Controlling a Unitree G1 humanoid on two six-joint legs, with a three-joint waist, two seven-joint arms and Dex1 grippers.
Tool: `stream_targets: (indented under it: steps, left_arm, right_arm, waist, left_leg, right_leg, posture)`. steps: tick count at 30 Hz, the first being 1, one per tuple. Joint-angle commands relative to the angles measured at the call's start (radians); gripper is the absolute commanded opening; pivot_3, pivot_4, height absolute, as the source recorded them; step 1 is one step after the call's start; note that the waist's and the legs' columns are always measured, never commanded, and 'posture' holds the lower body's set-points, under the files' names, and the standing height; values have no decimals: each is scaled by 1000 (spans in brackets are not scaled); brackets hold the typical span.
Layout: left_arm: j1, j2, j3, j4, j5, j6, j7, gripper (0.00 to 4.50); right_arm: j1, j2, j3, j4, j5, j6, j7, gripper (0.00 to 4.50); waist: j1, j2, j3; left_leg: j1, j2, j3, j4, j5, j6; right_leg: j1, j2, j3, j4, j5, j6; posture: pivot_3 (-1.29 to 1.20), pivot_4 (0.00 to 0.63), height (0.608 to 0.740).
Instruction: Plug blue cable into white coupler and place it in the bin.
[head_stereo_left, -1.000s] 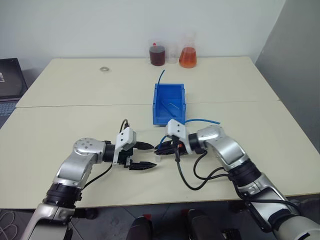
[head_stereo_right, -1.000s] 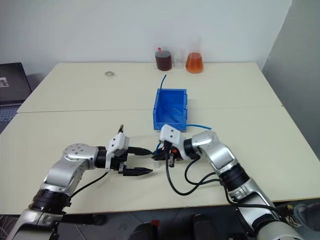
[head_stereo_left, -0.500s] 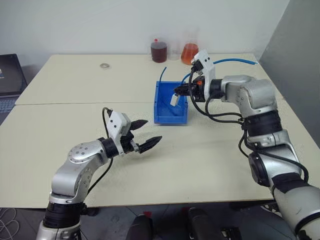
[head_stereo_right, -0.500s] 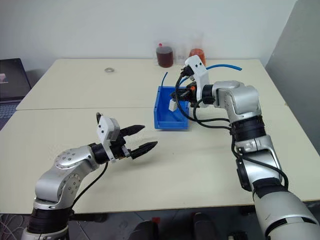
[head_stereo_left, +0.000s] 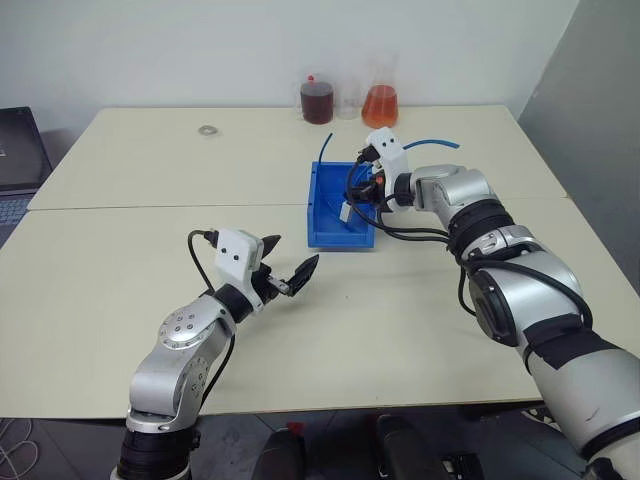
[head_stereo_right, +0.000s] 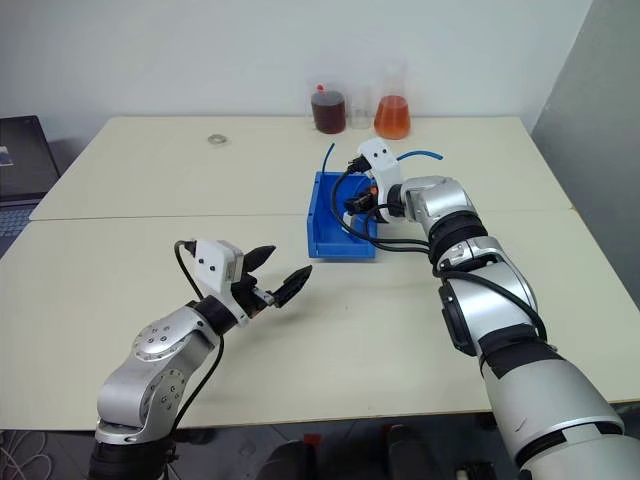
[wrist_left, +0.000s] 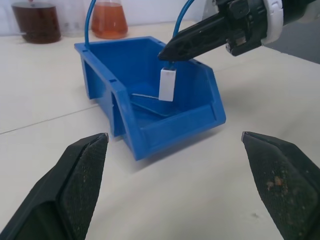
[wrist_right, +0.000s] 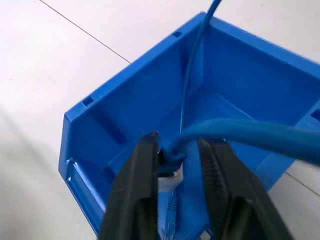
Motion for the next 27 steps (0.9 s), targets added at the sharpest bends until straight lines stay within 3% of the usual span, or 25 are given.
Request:
stream_targets:
  steps: [1,10,23,27]
  left_arm:
    - [17,14,20,-47,3,-30,5,4500]
    - [-9,24,11,-20,7,-42,-10,4500]
    - [-46,22,-6,23,9,-52,-30,4500]
    - [-41,22,-5,23,9,-45,-24,4500]
  right_arm:
    - [-43,-2,-25,16,-16,-50,-6,2491]
    - [-61,4,-65,35,-25,-93,-104,4489]
    - [-101,-44,-108,43,-60,-268,-243,4489]
    - [-76,-107,-134,44,-65,-260,-377,4489]
  waist:
    - [0,0,0]
    - [2,0,0]
    - [2,0,0]
    - [5,0,0]
  left_leg:
    - [0,0,0,0,0,0]
    - [0,0,0,0,0,0]
    - [0,0,0,0,0,0]
    - [0,0,0,0,0,0]
  right_leg:
    - [0,0,0,0,0,0]
    - [0,0,0,0,0,0]
    - [0,0,0,0,0,0]
    - [0,0,0,0,0,0]
  posture:
    - [0,150,740]
    - [0,150,740]
    - [0,150,740]
    - [0,150,740]
